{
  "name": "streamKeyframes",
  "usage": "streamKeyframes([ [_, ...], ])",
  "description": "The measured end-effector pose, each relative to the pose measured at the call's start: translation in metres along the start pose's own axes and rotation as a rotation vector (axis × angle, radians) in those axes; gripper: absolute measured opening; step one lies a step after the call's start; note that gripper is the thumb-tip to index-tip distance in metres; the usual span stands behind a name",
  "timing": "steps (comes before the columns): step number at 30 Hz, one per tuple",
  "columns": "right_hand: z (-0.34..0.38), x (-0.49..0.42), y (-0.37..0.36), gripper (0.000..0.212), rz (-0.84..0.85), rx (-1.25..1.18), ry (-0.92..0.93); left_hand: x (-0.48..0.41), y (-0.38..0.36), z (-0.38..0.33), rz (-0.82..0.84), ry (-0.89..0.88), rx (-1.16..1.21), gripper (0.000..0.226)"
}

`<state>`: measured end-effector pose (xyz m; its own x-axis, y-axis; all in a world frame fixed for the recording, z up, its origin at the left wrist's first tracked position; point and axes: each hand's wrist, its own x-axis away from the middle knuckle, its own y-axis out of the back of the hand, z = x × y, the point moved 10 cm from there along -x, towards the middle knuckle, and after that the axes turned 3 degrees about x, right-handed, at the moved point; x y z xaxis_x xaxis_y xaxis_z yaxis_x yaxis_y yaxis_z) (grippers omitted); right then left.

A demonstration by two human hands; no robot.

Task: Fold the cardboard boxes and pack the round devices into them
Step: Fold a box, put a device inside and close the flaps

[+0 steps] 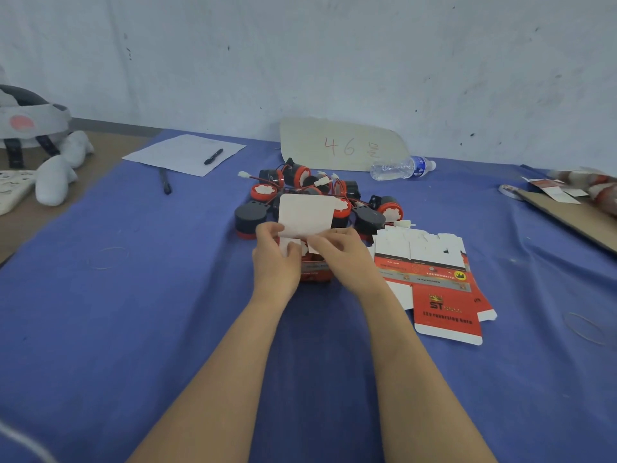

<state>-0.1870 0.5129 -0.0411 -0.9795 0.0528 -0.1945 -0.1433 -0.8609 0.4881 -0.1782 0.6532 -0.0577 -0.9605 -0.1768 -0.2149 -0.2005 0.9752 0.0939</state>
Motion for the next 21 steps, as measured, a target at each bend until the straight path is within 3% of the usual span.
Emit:
streamKeyframes([
  [4,-0.007,0.0,0.008,0.016,-0.138,0.061,-0.029,0.0,0.004,-0.001,-0.016,-0.011,0.103,0.035],
  [9,-0.004,0.001,0.013,0.065,-0.176,-0.034,0.009,-0.002,0.008,-0.006,0.063,-0.034,0.203,0.042],
  [14,-0.002,0.002,0.017,0.03,-0.168,0.006,0.055,-0.003,0.013,-0.003,0.076,-0.028,0.165,0.032],
  [17,0.001,0.001,0.011,0.019,-0.053,0.08,0.068,-0.003,0.012,-0.003,0.061,-0.038,0.121,0.027],
  [21,0.002,0.009,-0.012,0.034,0.296,0.1,0.05,-0.003,0.011,-0.008,0.056,-0.075,0.059,0.039],
])
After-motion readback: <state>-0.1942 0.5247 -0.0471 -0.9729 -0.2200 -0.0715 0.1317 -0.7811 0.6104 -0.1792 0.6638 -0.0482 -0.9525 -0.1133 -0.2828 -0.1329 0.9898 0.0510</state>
